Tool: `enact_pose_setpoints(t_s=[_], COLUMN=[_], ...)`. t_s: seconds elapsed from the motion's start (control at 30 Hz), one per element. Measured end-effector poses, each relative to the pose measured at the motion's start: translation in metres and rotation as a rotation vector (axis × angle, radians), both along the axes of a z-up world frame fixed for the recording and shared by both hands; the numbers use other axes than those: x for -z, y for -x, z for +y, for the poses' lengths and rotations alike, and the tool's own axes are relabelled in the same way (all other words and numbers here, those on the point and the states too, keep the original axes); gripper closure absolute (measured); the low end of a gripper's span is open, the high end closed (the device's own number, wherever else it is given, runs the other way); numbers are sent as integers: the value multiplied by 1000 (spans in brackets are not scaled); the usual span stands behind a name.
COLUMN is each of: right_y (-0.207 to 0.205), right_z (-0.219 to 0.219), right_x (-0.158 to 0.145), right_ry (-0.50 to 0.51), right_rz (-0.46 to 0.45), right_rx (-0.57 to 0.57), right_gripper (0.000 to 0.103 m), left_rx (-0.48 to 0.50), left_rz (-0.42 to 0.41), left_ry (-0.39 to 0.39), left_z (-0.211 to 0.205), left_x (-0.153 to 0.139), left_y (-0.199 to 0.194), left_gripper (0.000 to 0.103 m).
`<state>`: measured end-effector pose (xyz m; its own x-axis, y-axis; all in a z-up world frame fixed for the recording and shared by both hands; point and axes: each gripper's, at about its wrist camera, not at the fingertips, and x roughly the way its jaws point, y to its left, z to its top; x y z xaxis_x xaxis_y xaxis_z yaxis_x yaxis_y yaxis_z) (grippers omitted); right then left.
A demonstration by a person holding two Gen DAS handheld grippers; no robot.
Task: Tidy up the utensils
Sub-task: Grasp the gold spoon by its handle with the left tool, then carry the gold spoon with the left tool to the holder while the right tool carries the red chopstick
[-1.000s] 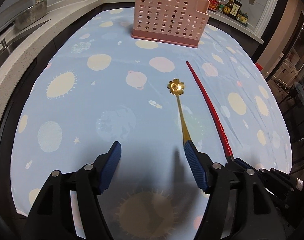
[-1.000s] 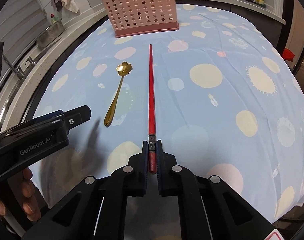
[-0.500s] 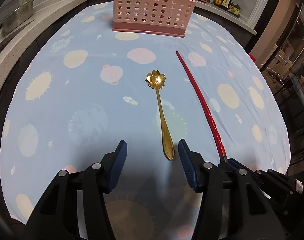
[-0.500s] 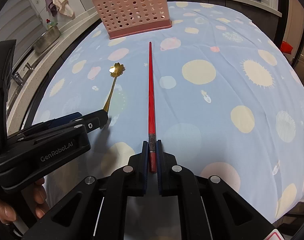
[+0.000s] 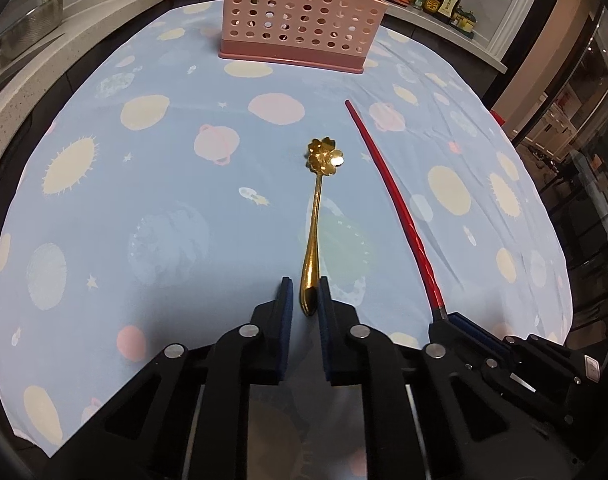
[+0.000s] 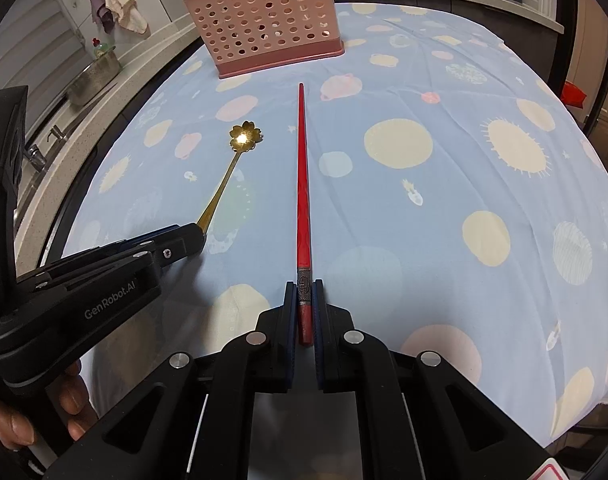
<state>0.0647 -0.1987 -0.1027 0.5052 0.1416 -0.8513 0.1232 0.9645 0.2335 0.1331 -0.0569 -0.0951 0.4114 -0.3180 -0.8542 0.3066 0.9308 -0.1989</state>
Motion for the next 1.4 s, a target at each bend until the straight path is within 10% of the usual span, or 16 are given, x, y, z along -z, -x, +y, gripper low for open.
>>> enact_pose_setpoints(t_s=[0.6, 1.4], right_y=[7, -9], right_z=[-5, -45], right_x=[-25, -145], right_ry=[22, -73], right_rz=[-76, -366], right_rx=[15, 92], right_gripper=[96, 96], left_rx=[-26, -44], left_rz=[-77, -264], left_ry=[32, 97], left_z=[19, 28], left_x=[-34, -124], left_y=[12, -3], left_gripper=[101, 102])
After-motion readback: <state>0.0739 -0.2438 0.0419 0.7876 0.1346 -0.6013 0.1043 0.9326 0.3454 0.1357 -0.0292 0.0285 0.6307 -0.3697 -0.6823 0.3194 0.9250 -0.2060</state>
